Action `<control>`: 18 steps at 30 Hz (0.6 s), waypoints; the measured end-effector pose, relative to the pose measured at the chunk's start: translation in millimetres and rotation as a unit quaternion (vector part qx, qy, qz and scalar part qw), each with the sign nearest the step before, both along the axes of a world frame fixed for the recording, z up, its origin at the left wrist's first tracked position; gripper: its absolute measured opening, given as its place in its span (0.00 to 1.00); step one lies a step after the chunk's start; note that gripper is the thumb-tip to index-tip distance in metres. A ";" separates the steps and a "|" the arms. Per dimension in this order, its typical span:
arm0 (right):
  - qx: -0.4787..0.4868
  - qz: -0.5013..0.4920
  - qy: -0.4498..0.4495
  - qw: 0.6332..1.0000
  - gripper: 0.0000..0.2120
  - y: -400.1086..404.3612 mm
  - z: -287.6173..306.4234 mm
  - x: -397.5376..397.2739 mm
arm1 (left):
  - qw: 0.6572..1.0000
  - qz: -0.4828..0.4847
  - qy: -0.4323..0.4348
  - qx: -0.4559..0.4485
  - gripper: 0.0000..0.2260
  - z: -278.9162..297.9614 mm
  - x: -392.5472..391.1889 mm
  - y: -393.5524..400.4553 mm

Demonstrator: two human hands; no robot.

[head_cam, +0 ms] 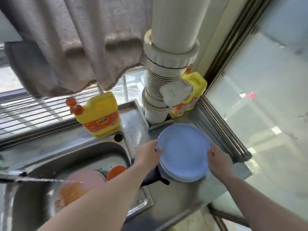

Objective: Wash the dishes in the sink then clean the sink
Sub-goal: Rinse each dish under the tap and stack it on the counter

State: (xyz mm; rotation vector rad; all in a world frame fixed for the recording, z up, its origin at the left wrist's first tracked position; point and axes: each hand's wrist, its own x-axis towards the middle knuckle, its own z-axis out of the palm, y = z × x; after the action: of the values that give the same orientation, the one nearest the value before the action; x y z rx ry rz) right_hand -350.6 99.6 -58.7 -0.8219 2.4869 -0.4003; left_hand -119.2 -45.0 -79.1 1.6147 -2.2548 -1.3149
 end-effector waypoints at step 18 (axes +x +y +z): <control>-0.093 0.213 -0.032 0.972 0.18 -50.6 5.7 154.6 | 0.999 -0.011 -0.033 -0.040 0.17 -43.1 149.8 33.2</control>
State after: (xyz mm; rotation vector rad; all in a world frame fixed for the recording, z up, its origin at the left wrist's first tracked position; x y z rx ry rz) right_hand -196.0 48.9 -53.0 -1.3594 2.1563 -0.4988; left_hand 30.6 -11.8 -122.2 1.6330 -2.3380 -1.1760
